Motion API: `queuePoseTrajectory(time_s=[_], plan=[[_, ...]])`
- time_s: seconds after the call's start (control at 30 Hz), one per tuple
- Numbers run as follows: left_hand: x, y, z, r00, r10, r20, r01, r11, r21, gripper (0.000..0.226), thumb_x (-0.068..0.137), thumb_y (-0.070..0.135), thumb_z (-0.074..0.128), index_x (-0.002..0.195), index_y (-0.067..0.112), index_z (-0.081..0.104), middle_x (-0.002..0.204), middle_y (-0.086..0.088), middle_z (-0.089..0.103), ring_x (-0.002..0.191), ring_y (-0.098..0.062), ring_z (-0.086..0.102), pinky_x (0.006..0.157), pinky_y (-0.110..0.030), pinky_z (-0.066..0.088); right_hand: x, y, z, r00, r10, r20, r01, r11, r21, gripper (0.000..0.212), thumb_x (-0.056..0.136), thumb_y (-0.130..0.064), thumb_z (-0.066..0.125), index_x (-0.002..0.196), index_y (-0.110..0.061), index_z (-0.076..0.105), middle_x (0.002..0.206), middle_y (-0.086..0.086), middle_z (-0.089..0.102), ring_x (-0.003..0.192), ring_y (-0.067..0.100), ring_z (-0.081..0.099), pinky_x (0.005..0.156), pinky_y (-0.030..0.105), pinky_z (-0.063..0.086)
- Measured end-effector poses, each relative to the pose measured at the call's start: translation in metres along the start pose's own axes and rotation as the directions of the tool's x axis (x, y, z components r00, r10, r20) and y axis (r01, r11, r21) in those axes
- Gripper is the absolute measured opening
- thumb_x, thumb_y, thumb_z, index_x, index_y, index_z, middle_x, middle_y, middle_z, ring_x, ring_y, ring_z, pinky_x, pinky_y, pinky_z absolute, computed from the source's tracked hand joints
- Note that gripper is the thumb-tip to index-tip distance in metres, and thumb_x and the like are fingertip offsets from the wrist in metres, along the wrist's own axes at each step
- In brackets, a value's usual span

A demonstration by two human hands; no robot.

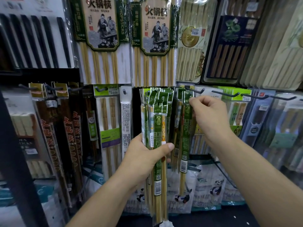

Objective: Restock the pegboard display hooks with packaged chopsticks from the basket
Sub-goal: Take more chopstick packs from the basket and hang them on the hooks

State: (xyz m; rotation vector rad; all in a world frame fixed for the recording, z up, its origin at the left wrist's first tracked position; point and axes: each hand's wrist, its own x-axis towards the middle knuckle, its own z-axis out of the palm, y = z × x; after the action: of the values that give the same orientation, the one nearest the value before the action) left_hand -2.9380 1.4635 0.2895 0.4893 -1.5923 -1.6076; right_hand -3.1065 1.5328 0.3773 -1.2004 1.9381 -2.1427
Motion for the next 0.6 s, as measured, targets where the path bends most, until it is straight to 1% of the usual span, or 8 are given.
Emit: queuePoseTrajectory(time_s=[0.07,0.17,0.23,0.33,0.37,0.47,0.53,0.6], plan=[[0.000,-0.001,0.000,1.000,0.013,0.013,-0.013,1.000,0.020,0.030,0.082,0.014,0.086,0.106,0.012,0.067,0.087,-0.009,0.080,0.084,-0.027,0.078,0.079,-0.043,0.064,-0.002,0.005,-0.001,0.999,-0.011,-0.031,0.009,0.999,-0.042,0.027,0.096,-0.025,0.066,0.075,-0.008,0.065,0.061,-0.002,0.052,0.056,0.010,0.045,0.062,0.022,0.042],[-0.001,-0.001,0.000,0.999,0.022,0.025,-0.023,0.999,0.030,0.029,0.083,0.015,0.085,0.106,0.013,0.068,0.087,-0.009,0.081,0.085,-0.023,0.079,0.076,-0.030,0.063,-0.013,0.008,-0.001,0.993,-0.064,-0.101,0.056,0.995,-0.080,0.017,0.095,-0.034,0.068,0.089,-0.019,0.064,0.074,-0.010,0.059,0.062,-0.003,0.053,0.064,0.021,0.043],[-0.001,0.000,0.001,1.000,0.014,0.027,-0.015,1.000,0.018,0.032,0.081,0.015,0.087,0.108,0.012,0.069,0.092,-0.008,0.081,0.087,-0.025,0.079,0.078,-0.034,0.063,-0.022,0.006,0.001,0.993,-0.108,-0.053,0.106,0.994,-0.042,0.019,0.096,-0.036,0.066,0.084,-0.022,0.065,0.070,-0.010,0.061,0.061,-0.004,0.053,0.059,0.019,0.045],[0.000,-0.001,0.002,0.999,0.015,0.032,-0.016,0.999,0.028,0.035,0.078,0.020,0.090,0.109,0.017,0.073,0.100,-0.006,0.080,0.094,-0.027,0.078,0.086,-0.047,0.061,-0.034,0.000,0.006,0.984,-0.132,0.120,0.123,0.989,0.079,0.029,0.097,-0.042,0.062,0.078,-0.021,0.068,0.071,0.006,0.062,0.065,0.007,0.055,0.055,0.017,0.045],[0.000,-0.001,0.003,0.999,0.017,0.032,-0.018,0.999,0.030,0.034,0.077,0.021,0.090,0.107,0.021,0.074,0.101,-0.005,0.080,0.094,-0.027,0.078,0.087,-0.048,0.060,-0.036,-0.001,0.007,0.978,-0.151,0.147,0.140,0.987,0.080,0.028,0.098,-0.041,0.062,0.077,-0.023,0.069,0.070,0.005,0.062,0.065,0.008,0.056,0.056,0.018,0.046],[0.000,-0.003,0.003,1.000,0.023,0.005,-0.023,0.999,0.048,0.031,0.078,0.024,0.090,0.106,0.025,0.075,0.101,0.001,0.081,0.094,-0.019,0.078,0.083,-0.038,0.060,-0.033,-0.002,0.007,0.977,-0.169,0.132,0.164,0.985,0.051,0.023,0.100,-0.027,0.063,0.079,-0.023,0.070,0.067,-0.005,0.061,0.066,0.009,0.057,0.065,0.026,0.051],[0.000,-0.003,0.002,1.000,0.018,-0.024,-0.016,0.998,0.055,0.034,0.079,0.027,0.089,0.108,0.023,0.073,0.100,0.004,0.081,0.092,-0.014,0.077,0.080,-0.032,0.059,-0.026,-0.003,0.005,0.991,-0.098,0.086,0.090,0.991,0.098,0.026,0.101,-0.025,0.061,0.077,-0.021,0.069,0.066,-0.004,0.059,0.063,0.010,0.055,0.062,0.028,0.049],[0.001,-0.004,-0.001,0.999,-0.001,-0.048,0.003,0.999,0.038,0.036,0.078,0.026,0.089,0.108,0.020,0.070,0.098,0.003,0.081,0.087,-0.018,0.078,0.077,-0.034,0.060,-0.017,-0.004,0.001,0.999,-0.025,0.040,0.019,0.990,0.142,0.029,0.102,-0.025,0.060,0.074,-0.021,0.069,0.065,-0.003,0.058,0.061,0.009,0.053,0.059,0.027,0.046]])
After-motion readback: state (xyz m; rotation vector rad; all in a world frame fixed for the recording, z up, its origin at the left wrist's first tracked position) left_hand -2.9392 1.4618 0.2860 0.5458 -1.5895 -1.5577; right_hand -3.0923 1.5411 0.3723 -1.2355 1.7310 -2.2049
